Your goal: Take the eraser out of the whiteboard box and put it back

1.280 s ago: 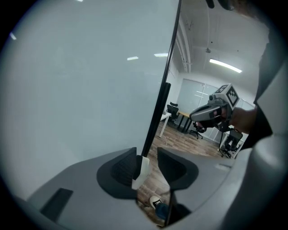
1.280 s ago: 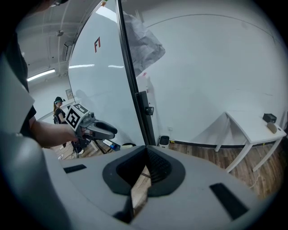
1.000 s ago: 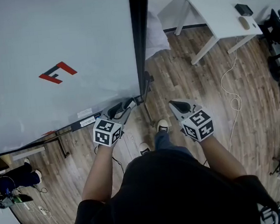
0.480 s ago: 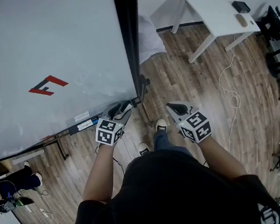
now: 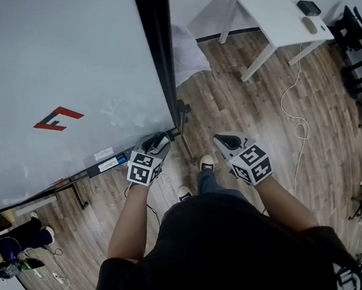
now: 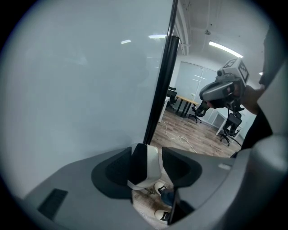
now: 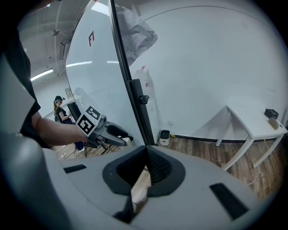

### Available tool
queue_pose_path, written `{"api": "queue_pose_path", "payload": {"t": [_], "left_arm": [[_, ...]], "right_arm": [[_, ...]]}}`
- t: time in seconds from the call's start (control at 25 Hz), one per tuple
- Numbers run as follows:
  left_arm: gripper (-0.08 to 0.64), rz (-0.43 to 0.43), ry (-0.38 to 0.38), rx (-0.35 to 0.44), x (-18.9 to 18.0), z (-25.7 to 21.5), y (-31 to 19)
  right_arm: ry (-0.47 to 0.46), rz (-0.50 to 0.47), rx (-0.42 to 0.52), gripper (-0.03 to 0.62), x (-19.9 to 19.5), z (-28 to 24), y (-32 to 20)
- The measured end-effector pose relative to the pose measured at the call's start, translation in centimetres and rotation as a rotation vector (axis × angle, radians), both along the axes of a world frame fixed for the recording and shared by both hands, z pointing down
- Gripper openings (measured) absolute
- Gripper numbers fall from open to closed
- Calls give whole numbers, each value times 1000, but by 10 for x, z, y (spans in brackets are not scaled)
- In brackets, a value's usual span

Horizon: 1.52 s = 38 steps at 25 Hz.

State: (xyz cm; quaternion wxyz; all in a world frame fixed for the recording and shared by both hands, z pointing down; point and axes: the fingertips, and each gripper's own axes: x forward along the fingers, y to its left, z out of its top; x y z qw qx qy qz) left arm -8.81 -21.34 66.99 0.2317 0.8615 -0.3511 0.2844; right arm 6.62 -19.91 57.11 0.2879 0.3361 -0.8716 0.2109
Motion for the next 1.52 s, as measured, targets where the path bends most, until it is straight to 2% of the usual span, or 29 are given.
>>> {"api": "queue_pose_path", "payload": {"t": [1.12, 1.52], "left_arm": [[163, 2, -4, -21, 6, 9, -2], [155, -13, -6, 4, 4, -7, 1]], "right_arm": [[16, 5, -2, -6, 14, 2, -2], [10, 5, 14, -6, 19, -5, 4]]}}
